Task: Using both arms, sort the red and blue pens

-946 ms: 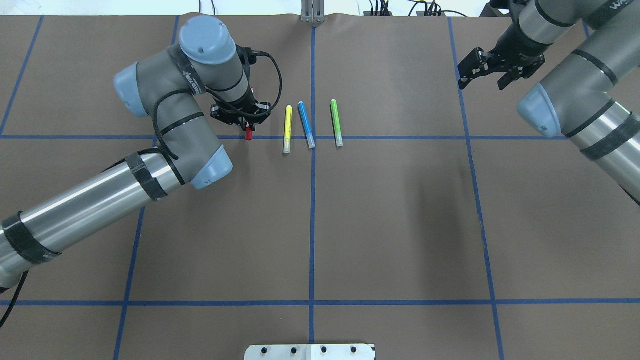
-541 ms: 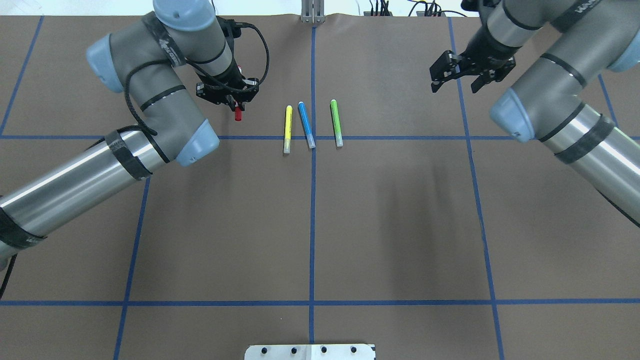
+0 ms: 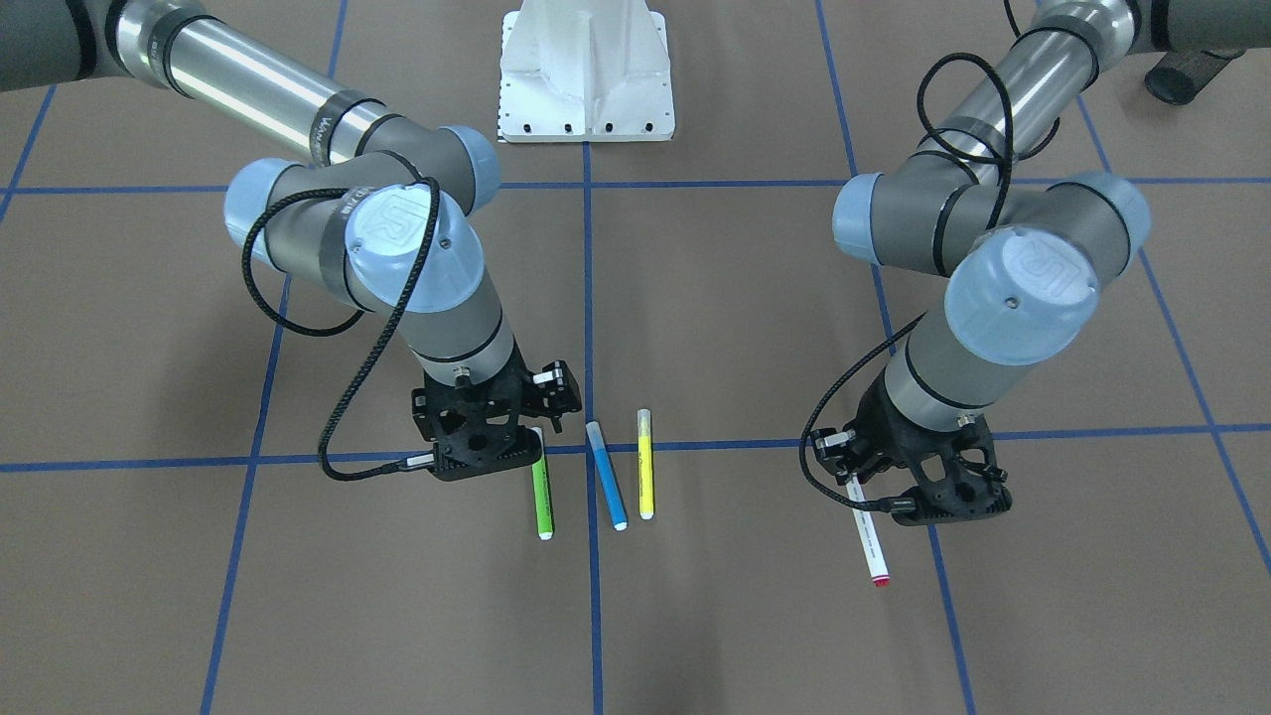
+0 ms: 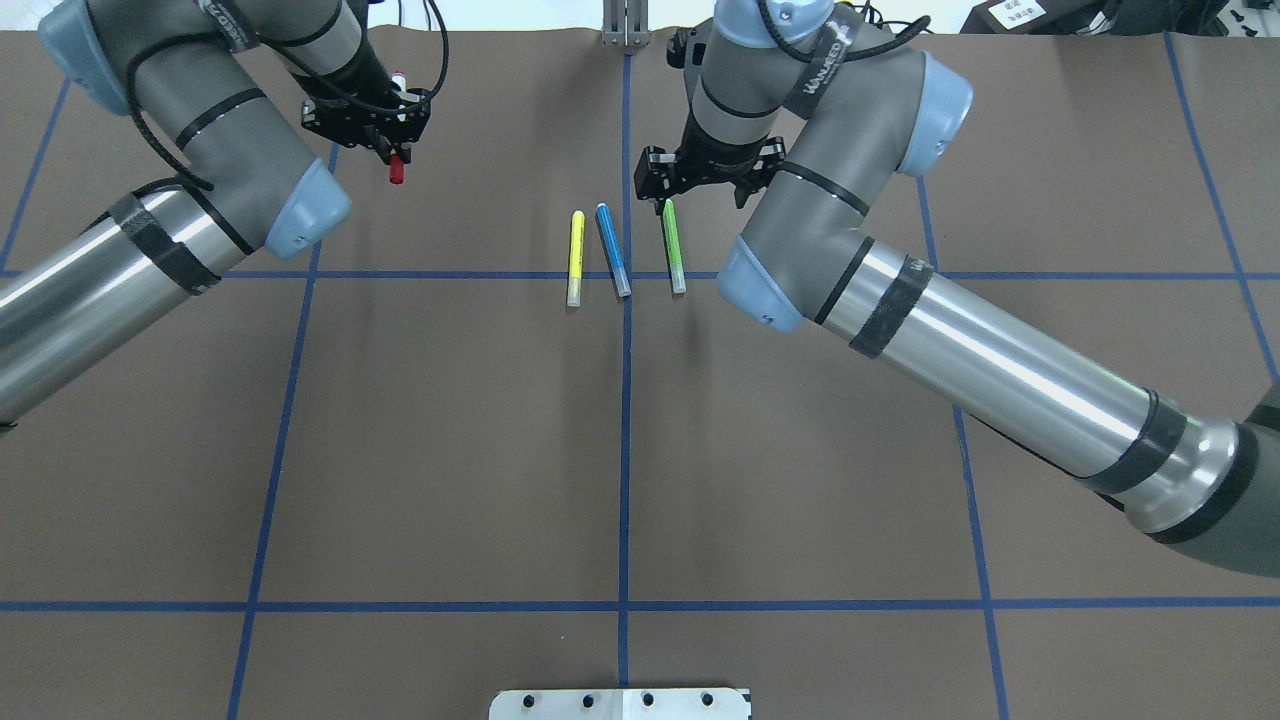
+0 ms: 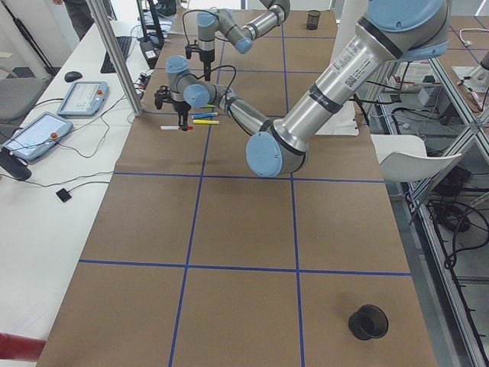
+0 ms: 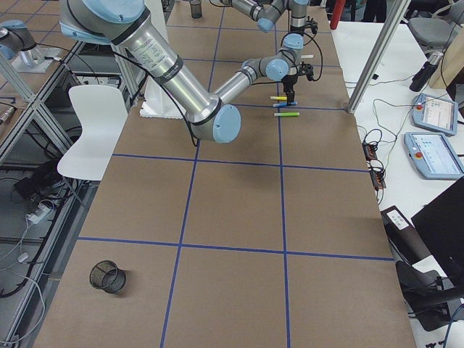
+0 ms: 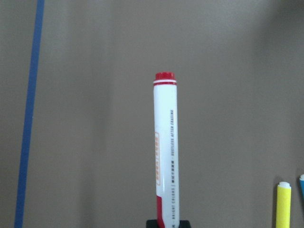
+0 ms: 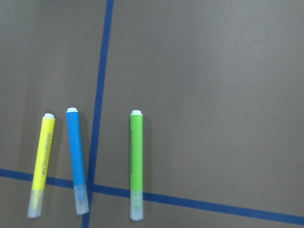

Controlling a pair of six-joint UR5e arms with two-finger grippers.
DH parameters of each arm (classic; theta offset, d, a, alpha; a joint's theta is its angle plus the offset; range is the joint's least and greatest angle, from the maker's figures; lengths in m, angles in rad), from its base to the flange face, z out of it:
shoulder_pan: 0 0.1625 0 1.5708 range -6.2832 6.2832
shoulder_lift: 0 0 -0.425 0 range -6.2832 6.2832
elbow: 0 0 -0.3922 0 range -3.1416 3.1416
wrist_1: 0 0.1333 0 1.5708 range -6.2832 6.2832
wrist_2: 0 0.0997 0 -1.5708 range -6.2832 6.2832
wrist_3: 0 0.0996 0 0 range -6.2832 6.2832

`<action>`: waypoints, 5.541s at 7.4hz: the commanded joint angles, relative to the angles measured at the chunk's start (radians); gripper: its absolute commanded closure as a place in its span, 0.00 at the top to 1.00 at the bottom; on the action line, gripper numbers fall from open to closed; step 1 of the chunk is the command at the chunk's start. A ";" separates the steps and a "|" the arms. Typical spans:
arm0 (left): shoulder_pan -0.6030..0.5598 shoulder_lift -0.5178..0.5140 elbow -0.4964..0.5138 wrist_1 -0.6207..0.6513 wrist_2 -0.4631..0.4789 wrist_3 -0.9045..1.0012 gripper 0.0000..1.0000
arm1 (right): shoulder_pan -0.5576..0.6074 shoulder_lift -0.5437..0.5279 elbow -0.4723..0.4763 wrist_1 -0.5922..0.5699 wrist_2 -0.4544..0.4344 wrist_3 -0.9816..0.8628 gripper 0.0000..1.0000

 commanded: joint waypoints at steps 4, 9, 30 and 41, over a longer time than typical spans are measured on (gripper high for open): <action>-0.040 0.044 0.000 -0.001 -0.016 0.059 0.00 | -0.111 0.104 -0.202 0.112 -0.112 0.020 0.85; -0.042 0.046 0.002 -0.001 -0.016 0.059 0.00 | -0.128 0.109 -0.251 0.117 -0.111 0.019 0.72; -0.252 0.193 -0.248 0.393 0.004 0.514 0.00 | 0.203 -0.314 0.362 -0.453 -0.039 -0.563 0.00; -0.723 0.665 -0.250 0.632 0.069 0.967 0.00 | 0.756 -0.779 0.295 -0.966 0.183 -1.089 0.00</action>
